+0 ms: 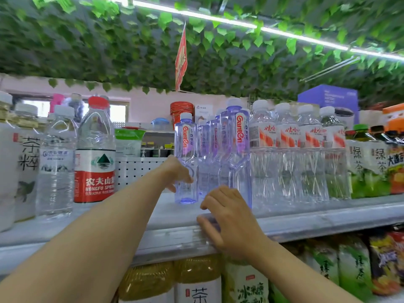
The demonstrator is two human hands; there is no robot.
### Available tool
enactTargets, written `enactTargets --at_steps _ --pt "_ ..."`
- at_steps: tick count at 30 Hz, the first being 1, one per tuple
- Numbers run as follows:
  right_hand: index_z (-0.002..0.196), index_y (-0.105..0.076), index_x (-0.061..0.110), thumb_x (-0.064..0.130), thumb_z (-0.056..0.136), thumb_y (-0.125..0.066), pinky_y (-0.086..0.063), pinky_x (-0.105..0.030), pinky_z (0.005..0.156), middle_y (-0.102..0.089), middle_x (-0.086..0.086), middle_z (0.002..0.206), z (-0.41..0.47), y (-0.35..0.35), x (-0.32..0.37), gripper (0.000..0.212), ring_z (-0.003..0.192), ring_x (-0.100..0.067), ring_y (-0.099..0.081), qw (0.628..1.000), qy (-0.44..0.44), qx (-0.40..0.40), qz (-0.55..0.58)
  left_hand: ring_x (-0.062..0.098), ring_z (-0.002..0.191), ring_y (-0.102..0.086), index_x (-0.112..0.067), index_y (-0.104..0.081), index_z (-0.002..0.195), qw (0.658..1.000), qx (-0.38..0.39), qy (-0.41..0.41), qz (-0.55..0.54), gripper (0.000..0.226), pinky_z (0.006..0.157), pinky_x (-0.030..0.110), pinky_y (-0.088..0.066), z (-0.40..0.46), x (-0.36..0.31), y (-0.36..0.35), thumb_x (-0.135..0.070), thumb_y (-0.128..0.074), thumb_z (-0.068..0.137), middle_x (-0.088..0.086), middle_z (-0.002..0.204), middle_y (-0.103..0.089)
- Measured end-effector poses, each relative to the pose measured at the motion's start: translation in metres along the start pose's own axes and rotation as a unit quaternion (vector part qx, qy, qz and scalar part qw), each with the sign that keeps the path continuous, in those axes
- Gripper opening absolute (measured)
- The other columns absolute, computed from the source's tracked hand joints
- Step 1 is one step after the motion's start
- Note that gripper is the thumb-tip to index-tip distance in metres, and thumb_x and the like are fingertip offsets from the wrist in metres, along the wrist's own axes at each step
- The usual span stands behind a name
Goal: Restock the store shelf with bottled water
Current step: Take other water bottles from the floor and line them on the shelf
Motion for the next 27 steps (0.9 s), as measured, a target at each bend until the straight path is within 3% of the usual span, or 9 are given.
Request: enactTargets --at_steps 4,9,13,16,23,27 --pt "0.084 -0.055 0.017 0.036 0.085 -0.050 -0.032 -0.027 0.074 -0.054 0.004 0.085 -0.001 0.000 0.000 0.019 0.081 -0.014 -0.044 1.000 0.009 -0.017 -0.004 0.035 0.113 -0.055 -0.001 -0.038 0.129 1.000 0.006 0.008 0.005 0.062 0.051 0.034 -0.050 0.017 0.002 -0.002 -0.005 -0.073 0.078 0.019 0.130 -0.052" --pt "0.084 -0.055 0.016 0.034 0.084 -0.050 -0.032 -0.029 0.074 -0.054 0.003 0.084 -0.001 0.000 0.000 0.019 0.080 -0.016 -0.045 1.000 0.010 -0.021 -0.001 0.032 0.114 -0.053 -0.006 -0.041 0.127 0.999 0.013 0.001 -0.034 0.061 0.067 0.040 -0.050 0.029 0.011 -0.006 -0.006 -0.075 0.076 0.013 0.125 -0.053" --pt "0.085 -0.056 0.016 0.036 0.084 -0.050 -0.032 -0.027 0.073 -0.055 0.003 0.085 -0.001 0.001 0.001 0.020 0.080 -0.015 -0.045 1.000 0.011 -0.023 -0.005 0.027 0.112 -0.055 -0.012 -0.052 0.119 0.998 0.029 -0.002 -0.062 0.052 0.067 0.040 -0.049 0.029 0.015 -0.007 -0.005 -0.076 0.074 0.008 0.120 -0.060" --pt "0.085 -0.056 0.016 0.036 0.084 -0.049 -0.032 -0.026 0.073 -0.055 0.003 0.084 0.000 0.002 0.001 0.021 0.080 -0.014 -0.044 1.000 0.009 -0.025 -0.007 0.029 0.115 -0.053 -0.013 -0.048 0.124 0.997 0.028 -0.005 -0.074 0.059 0.066 0.040 -0.049 0.030 0.015 -0.010 -0.005 -0.076 0.073 0.009 0.124 -0.056" --pt "0.086 -0.055 0.016 0.035 0.084 -0.051 -0.031 -0.027 0.074 -0.055 0.003 0.086 -0.001 0.002 0.001 0.019 0.081 -0.014 -0.045 1.000 0.007 -0.023 -0.004 0.031 0.119 -0.050 -0.011 -0.041 0.124 0.995 0.023 -0.007 -0.102 0.059 0.095 0.053 -0.046 0.028 0.015 -0.012 -0.002 -0.074 0.076 0.009 0.126 -0.053" --pt "0.087 -0.056 0.016 0.035 0.084 -0.051 -0.032 -0.027 0.075 -0.056 0.003 0.086 -0.002 0.001 0.001 0.020 0.081 -0.015 -0.047 1.000 0.005 -0.021 -0.005 0.032 0.118 -0.051 -0.012 -0.043 0.127 0.995 0.029 -0.011 -0.093 0.062 0.091 0.052 -0.048 0.028 0.015 -0.012 -0.003 -0.076 0.074 0.010 0.127 -0.054"
Point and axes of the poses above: each hand's wrist, its own z-axis towards the middle knuckle, its own y-axis out of the back of the hand, x = y × z, the point moved 5 cm from there along z, towards the middle knuckle
